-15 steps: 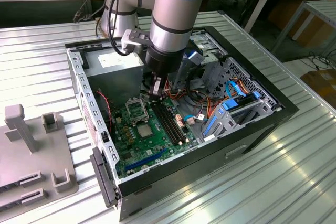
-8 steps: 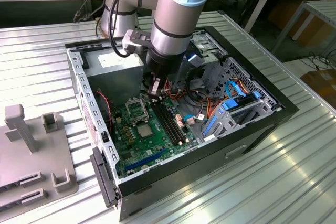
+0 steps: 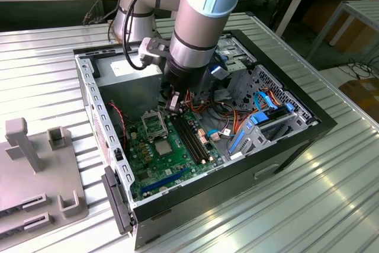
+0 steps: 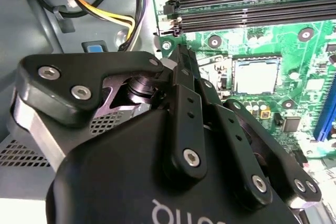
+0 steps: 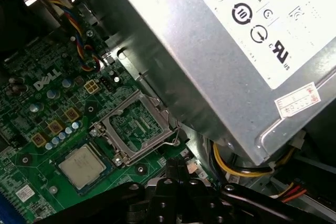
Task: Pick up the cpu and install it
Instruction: 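Close the cpu cover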
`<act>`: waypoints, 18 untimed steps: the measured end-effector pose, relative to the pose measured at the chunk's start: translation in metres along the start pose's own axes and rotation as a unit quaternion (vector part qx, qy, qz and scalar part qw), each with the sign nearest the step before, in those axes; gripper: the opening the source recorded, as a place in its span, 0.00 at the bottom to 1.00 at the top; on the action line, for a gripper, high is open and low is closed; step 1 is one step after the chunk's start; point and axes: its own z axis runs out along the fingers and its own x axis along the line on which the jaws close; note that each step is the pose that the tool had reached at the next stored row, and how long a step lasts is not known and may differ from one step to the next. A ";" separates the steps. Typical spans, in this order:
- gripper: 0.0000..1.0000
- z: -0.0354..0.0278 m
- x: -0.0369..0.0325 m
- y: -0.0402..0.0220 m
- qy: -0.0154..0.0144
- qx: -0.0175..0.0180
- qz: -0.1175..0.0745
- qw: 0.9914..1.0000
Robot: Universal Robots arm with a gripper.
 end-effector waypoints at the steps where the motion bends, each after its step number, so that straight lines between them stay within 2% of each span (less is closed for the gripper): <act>1: 0.11 0.0011 0.0001 -0.0001 -0.002 -0.001 0.001 1.000; 3: 0.11 0.0032 0.0003 -0.0003 -0.006 -0.004 0.003 1.000; 9: 0.11 0.0083 0.0008 -0.0005 -0.022 -0.016 0.006 1.000; 10: 0.11 0.0092 0.0008 -0.0006 -0.024 -0.018 0.007 1.000; 11: 0.11 0.0104 0.0009 -0.0006 -0.025 -0.019 0.007 0.999; 14: 0.11 0.0158 0.0015 -0.0010 -0.026 -0.019 0.011 0.999; 15: 0.11 0.0194 0.0018 -0.0012 -0.027 -0.018 0.021 0.999; 18: 0.11 0.0211 0.0021 -0.0011 -0.029 -0.017 0.034 0.999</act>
